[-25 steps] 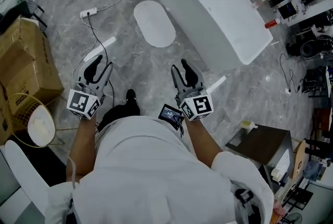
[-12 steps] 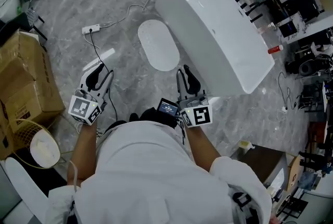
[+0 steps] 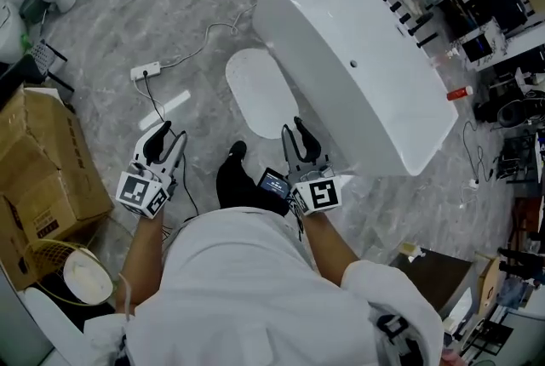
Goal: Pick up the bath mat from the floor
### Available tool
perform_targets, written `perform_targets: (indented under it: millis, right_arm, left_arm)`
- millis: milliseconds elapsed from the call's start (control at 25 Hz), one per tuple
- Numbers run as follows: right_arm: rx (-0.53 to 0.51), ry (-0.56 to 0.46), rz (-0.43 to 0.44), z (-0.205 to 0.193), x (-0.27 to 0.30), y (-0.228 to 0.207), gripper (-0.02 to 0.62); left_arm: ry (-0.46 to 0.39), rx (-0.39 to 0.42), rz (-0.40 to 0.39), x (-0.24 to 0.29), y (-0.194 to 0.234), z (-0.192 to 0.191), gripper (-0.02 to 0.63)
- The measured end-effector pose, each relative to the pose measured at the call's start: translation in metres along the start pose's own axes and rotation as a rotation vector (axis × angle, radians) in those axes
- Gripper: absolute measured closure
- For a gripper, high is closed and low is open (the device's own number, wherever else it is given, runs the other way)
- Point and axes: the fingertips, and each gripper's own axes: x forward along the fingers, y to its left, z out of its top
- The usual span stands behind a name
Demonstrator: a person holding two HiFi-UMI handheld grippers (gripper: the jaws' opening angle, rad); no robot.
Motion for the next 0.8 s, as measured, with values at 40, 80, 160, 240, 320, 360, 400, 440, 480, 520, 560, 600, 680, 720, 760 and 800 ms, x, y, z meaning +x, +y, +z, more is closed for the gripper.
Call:
perform_targets:
  millis: [40,80,160,240,320,360,400,440,480,520,560,600,680,720,760,800]
  right_arm:
    - [0.011,-0.001,0.001,-0.004,0.015,-0.008,0.493]
    - [0.022,-0.003,0.003,-0.007,0.03,-0.018,0.486]
    - [0.04,-0.011,0.011,-0.008,0.061,-0.038,0.466]
    - [0.055,-0.021,0.017,-0.008,0.091,-0.061,0.453]
    - [0.09,-0.033,0.017,-0.009,0.12,-0.086,0.448]
    - [0.107,-0.04,0.013,-0.01,0.134,-0.096,0.448]
    - [0.117,-0.043,0.009,-0.012,0.147,-0.105,0.448]
    - [0.121,-0.039,0.005,-0.015,0.158,-0.112,0.448]
    - [0.125,-0.029,-0.001,-0.019,0.167,-0.119,0.448]
    - [0.131,-0.018,-0.01,-0.025,0.174,-0.126,0.448]
    - [0.138,-0.009,-0.023,-0.03,0.178,-0.135,0.448]
    - [0.145,-0.001,-0.039,-0.036,0.181,-0.144,0.448]
    - [0.161,0.012,-0.075,-0.047,0.183,-0.164,0.448]
    - [0.17,0.017,-0.092,-0.051,0.184,-0.172,0.448]
    - [0.177,0.018,-0.109,-0.054,0.185,-0.18,0.448]
    - [0.184,0.018,-0.127,-0.056,0.185,-0.187,0.448]
  left_arm:
    - [0.008,0.002,-0.004,0.014,0.009,0.002,0.442]
    - [0.017,0.007,-0.008,0.029,0.017,0.005,0.442]
    - [0.034,0.024,-0.018,0.061,0.033,0.015,0.442]
    - [0.044,0.043,-0.037,0.095,0.048,0.03,0.443]
    - [0.043,0.046,-0.057,0.128,0.066,0.043,0.442]
    - [0.035,0.035,-0.064,0.142,0.078,0.048,0.442]
    - [0.024,0.017,-0.069,0.154,0.091,0.053,0.442]
    - [0.016,-0.004,-0.073,0.166,0.103,0.056,0.44]
    - [0.013,-0.024,-0.075,0.177,0.115,0.057,0.437]
    - [0.016,-0.039,-0.078,0.188,0.125,0.058,0.437]
    - [0.024,-0.046,-0.085,0.201,0.132,0.058,0.437]
    - [0.034,-0.047,-0.097,0.215,0.137,0.059,0.437]
    - [0.052,-0.041,-0.127,0.244,0.143,0.061,0.437]
    - [0.062,-0.036,-0.143,0.258,0.146,0.061,0.437]
    - [0.072,-0.031,-0.16,0.272,0.149,0.062,0.437]
    - [0.082,-0.029,-0.174,0.286,0.153,0.062,0.437]
